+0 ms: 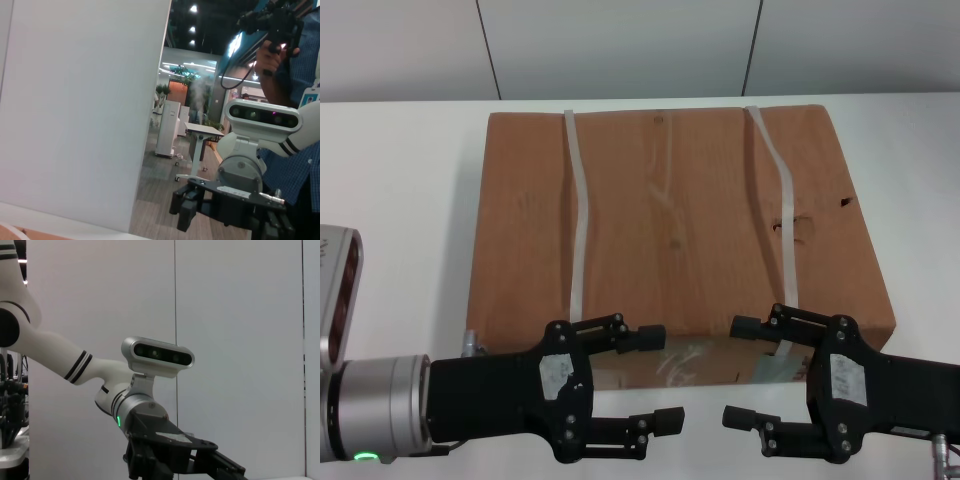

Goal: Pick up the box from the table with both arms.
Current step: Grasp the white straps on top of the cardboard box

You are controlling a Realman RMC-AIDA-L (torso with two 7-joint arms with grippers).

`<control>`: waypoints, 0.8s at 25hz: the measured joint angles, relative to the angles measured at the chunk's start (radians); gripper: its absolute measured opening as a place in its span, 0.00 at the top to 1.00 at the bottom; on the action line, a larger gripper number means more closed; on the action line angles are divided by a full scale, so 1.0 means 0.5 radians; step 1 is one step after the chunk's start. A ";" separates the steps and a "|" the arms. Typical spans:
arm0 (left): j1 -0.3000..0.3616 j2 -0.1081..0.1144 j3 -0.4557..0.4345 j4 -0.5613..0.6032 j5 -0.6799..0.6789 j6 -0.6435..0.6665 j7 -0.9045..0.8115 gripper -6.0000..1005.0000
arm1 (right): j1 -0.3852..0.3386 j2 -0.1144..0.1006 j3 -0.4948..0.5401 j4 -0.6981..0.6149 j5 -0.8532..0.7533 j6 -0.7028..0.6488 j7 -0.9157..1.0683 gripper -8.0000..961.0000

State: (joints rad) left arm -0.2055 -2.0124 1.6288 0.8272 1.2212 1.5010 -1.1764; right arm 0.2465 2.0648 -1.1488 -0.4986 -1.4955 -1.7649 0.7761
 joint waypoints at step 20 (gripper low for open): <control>-0.033 -0.057 -0.167 -0.002 -0.091 -0.302 -0.377 0.20 | -0.005 0.005 0.366 0.021 0.000 0.154 0.263 0.19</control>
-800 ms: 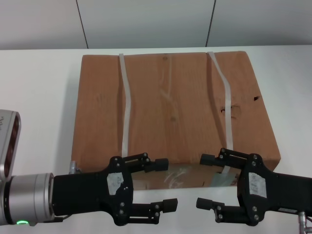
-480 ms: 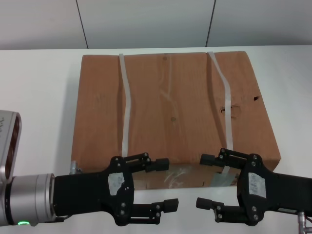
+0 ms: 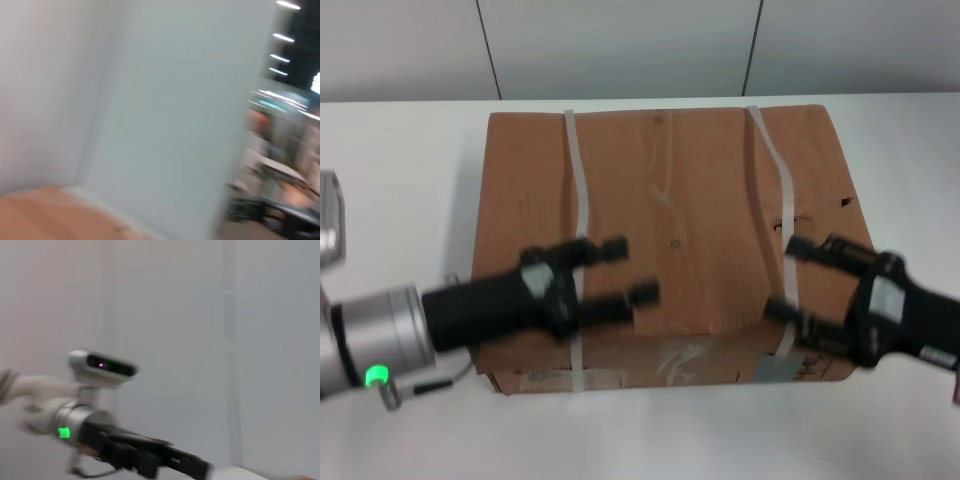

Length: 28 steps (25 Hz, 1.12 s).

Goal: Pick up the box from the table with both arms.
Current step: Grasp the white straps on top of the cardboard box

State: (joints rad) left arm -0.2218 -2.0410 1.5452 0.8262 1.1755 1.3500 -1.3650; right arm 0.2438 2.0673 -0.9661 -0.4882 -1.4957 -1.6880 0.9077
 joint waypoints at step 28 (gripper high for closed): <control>-0.577 0.000 -0.419 -0.742 0.276 -0.659 -1.055 0.20 | 0.388 0.022 0.214 0.286 -0.158 1.041 0.879 0.20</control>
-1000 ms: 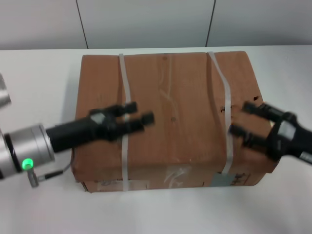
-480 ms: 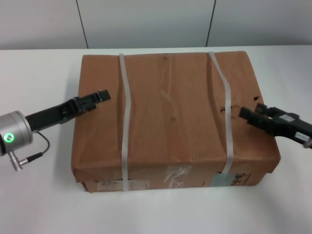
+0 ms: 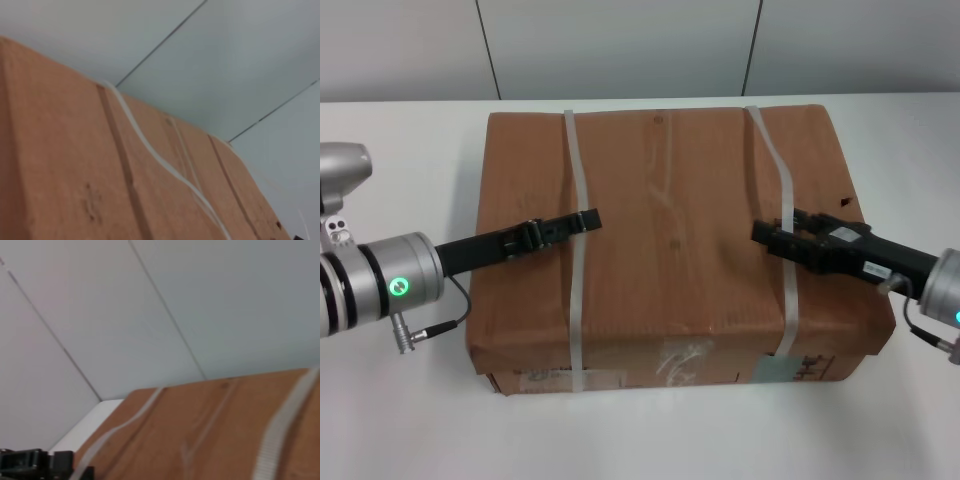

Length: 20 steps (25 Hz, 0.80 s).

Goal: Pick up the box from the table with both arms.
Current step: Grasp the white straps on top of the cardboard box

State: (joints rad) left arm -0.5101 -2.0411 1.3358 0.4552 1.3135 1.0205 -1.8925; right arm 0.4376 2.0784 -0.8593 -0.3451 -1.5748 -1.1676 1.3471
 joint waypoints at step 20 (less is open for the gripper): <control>-0.124 -0.030 0.397 -0.011 -0.060 -0.101 0.005 0.21 | 0.228 0.000 0.021 0.331 0.018 -0.006 -0.403 0.21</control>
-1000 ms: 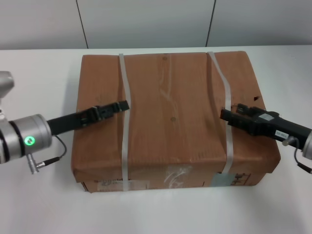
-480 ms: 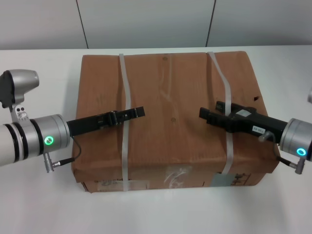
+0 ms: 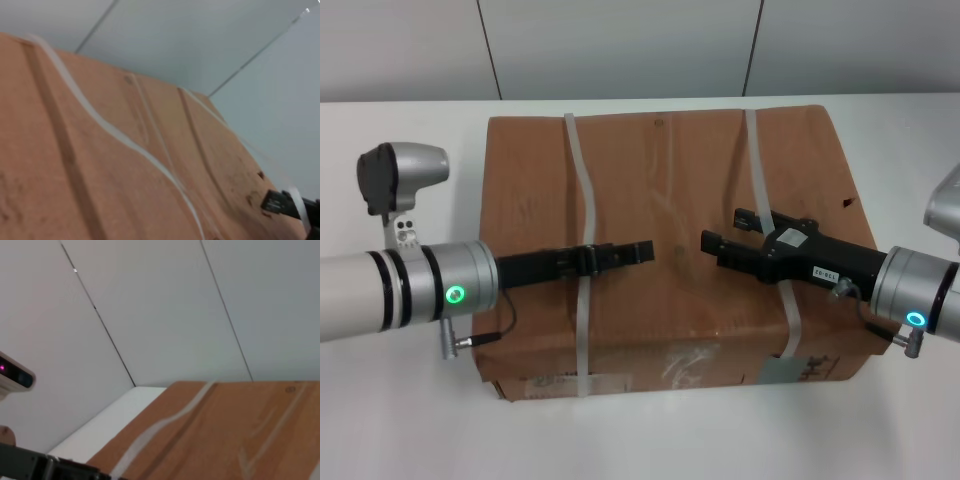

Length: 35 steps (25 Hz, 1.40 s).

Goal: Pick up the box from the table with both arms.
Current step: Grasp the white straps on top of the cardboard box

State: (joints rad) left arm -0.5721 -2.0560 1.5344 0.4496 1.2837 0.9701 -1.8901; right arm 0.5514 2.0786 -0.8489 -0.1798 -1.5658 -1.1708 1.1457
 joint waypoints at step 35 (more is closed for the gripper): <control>0.055 0.010 0.064 -0.014 -0.229 -0.173 0.000 0.90 | -0.066 0.000 0.004 0.059 0.262 0.010 -0.225 0.82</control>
State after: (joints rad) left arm -0.5447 -2.0509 1.5663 0.4426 1.1691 0.8835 -1.8899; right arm 0.5182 2.0786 -0.8469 -0.1503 -1.4348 -1.1657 1.0330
